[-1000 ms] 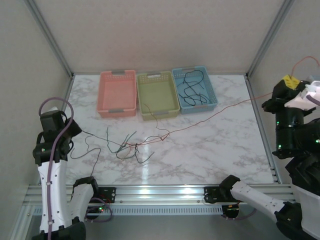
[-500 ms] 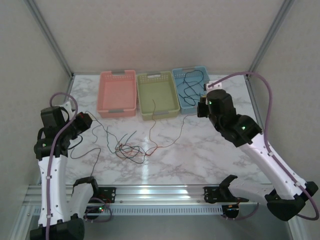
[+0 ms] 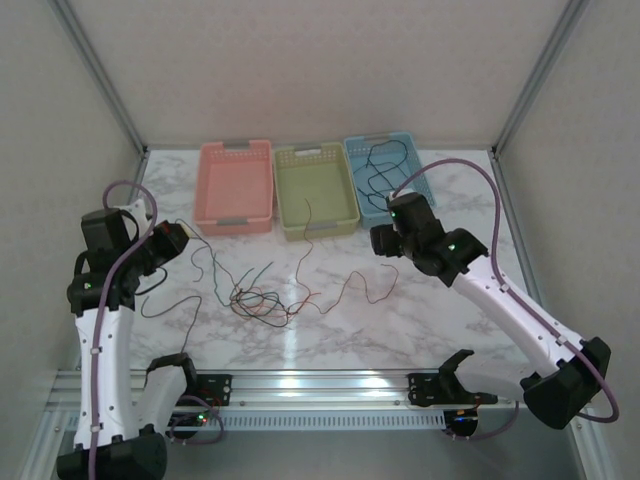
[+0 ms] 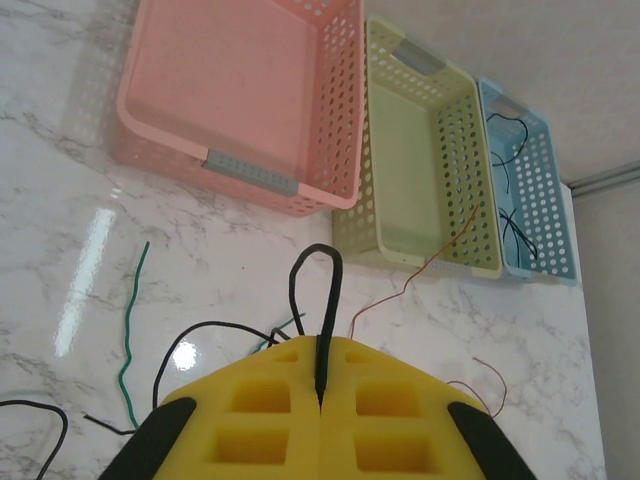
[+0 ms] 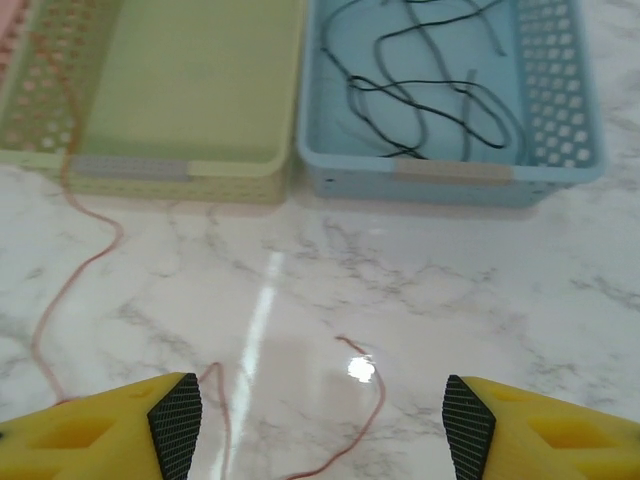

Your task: Untangle the cables

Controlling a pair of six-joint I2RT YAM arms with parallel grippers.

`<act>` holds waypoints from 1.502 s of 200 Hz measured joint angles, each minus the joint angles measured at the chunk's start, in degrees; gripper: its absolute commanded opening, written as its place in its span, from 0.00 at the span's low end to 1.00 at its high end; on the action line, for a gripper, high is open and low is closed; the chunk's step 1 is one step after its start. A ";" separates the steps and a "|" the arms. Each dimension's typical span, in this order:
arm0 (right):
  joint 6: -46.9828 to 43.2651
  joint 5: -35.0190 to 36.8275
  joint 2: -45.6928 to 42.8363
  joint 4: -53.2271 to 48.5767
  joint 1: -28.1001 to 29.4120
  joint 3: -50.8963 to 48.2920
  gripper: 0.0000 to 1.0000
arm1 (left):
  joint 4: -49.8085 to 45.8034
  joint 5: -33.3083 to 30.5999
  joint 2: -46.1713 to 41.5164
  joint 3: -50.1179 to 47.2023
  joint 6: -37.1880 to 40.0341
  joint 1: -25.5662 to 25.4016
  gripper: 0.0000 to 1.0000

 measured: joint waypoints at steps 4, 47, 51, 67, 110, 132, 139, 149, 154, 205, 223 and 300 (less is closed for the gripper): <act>-0.55 -2.23 -0.11 0.72 0.00 -0.11 0.68 | 0.00 0.00 0.00 0.00 0.11 -0.02 0.00; -7.58 -23.41 8.04 3.52 4.28 2.58 0.66 | 0.00 0.00 0.00 0.00 0.33 -0.02 0.00; -8.87 -24.61 9.99 3.52 5.55 3.17 0.66 | 0.00 0.00 0.00 0.02 0.35 -0.02 0.00; -12.66 -27.65 16.37 3.26 9.94 4.98 0.67 | -0.02 0.00 0.00 0.00 0.37 -0.02 0.00; -20.55 -28.22 28.52 1.22 16.94 7.91 0.66 | -0.15 0.00 0.00 0.00 0.59 -0.02 0.00; -22.60 -27.30 33.33 0.68 17.90 10.32 0.63 | -0.17 0.00 0.00 0.02 0.59 -0.02 0.00; -23.02 -27.30 34.40 0.66 18.01 10.64 0.62 | -0.17 0.00 0.00 0.00 0.61 -0.02 0.00; -23.56 -27.39 35.74 0.15 18.10 11.13 0.60 | -0.17 0.00 0.00 0.02 0.72 -0.02 0.00; -23.71 -27.39 36.28 -0.07 18.16 11.32 0.59 | -0.17 0.00 0.00 0.02 0.74 -0.02 0.00; -25.73 -28.87 38.51 -2.27 19.23 12.11 0.27 | -0.22 0.00 0.00 0.02 0.76 -0.02 0.00; -25.62 -28.87 38.69 -3.06 19.23 12.74 0.04 | -0.35 -0.02 0.00 0.02 0.76 -0.02 0.00; -25.57 -21.24 25.57 2.05 18.60 10.75 0.00 | -2.43 -2.82 0.00 0.66 1.29 0.00 0.85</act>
